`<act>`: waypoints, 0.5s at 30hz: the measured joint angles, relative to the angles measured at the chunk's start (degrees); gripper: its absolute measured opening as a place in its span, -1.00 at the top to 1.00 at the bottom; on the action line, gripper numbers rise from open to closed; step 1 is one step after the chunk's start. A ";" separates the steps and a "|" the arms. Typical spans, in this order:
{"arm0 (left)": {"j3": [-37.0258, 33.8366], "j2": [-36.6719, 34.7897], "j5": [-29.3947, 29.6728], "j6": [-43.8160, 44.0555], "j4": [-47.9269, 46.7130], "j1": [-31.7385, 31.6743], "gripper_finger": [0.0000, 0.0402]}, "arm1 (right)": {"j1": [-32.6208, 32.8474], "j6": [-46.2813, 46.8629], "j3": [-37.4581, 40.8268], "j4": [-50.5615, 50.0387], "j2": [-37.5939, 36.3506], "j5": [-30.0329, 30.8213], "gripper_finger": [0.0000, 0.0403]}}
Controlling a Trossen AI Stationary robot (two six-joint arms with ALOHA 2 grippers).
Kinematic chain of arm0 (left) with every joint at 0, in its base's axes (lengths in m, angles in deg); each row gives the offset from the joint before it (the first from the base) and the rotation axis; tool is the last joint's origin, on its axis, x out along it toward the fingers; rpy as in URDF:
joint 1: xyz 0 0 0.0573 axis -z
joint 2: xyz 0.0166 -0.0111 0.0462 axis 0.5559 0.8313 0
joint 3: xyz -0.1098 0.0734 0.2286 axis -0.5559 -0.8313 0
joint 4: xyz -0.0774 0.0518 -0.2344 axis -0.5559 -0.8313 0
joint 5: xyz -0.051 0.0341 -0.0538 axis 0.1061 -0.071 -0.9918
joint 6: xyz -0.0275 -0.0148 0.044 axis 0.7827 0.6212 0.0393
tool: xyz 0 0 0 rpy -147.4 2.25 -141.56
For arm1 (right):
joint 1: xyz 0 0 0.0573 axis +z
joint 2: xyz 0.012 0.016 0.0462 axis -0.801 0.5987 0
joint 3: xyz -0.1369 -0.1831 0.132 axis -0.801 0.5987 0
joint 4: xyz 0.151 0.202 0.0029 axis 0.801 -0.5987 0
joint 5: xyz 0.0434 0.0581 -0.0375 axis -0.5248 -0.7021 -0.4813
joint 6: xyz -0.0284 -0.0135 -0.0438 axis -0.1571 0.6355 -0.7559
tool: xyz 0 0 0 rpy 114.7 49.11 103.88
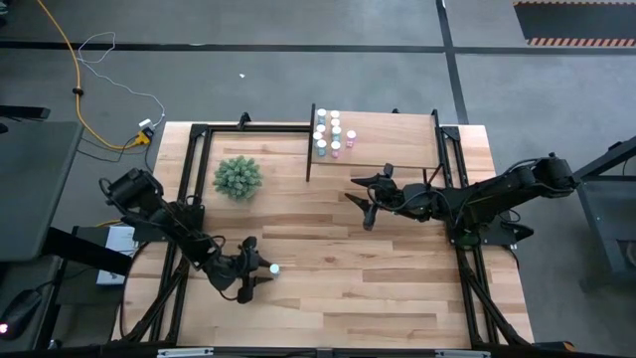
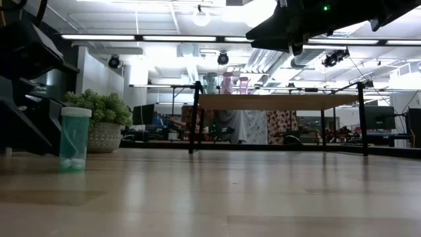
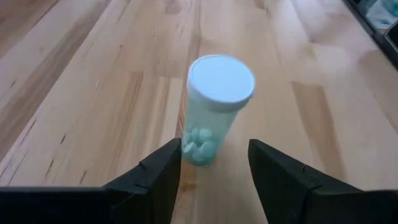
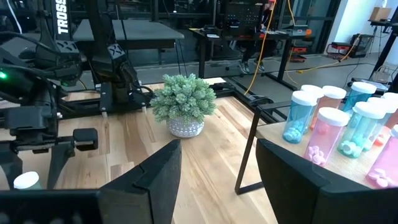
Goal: Pick and place medicine bottles onto shelf by color
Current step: Put the transparent blue medicine bottle on the shelf
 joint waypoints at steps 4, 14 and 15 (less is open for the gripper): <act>0.60 0.46 -0.68 0.16 -0.05 -1.13 0.12 | 0.00 0.00 0.00 0.02 0.00 0.04 0.01; 2.90 0.44 0.48 -4.60 -0.09 -2.54 0.11 | 0.02 0.00 0.00 -0.01 0.00 0.17 0.01; 2.90 0.44 0.48 -4.59 -0.23 -2.54 0.11 | 0.00 0.00 0.00 -0.03 0.00 0.17 0.01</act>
